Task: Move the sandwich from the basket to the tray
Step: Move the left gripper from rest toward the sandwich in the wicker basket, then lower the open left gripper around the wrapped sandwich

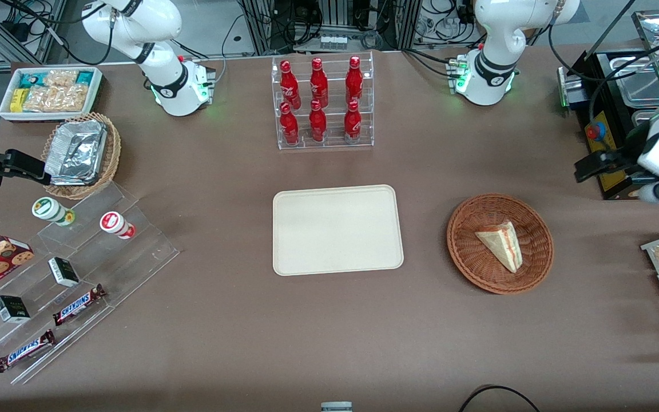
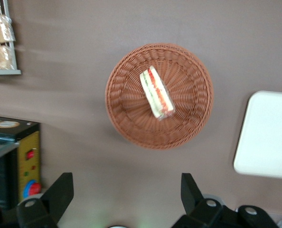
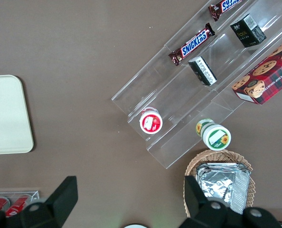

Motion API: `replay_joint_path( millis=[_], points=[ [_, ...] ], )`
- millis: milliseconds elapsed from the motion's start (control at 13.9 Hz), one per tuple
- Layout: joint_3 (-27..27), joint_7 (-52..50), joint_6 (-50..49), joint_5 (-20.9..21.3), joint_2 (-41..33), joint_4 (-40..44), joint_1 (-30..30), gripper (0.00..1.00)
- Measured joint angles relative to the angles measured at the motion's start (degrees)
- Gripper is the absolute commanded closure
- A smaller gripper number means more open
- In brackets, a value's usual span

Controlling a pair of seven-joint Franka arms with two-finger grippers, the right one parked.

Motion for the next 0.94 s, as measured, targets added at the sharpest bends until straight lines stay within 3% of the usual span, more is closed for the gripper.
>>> replay_joint_path(
  millis=[432, 935],
  points=[
    [-2.9, -18.9, 23.3, 0.0, -2.0, -18.2, -0.1, 0.00],
    [-3.4, -22.6, 40.1, 0.0, -3.2, -32.8, -0.1, 0.00]
  ],
)
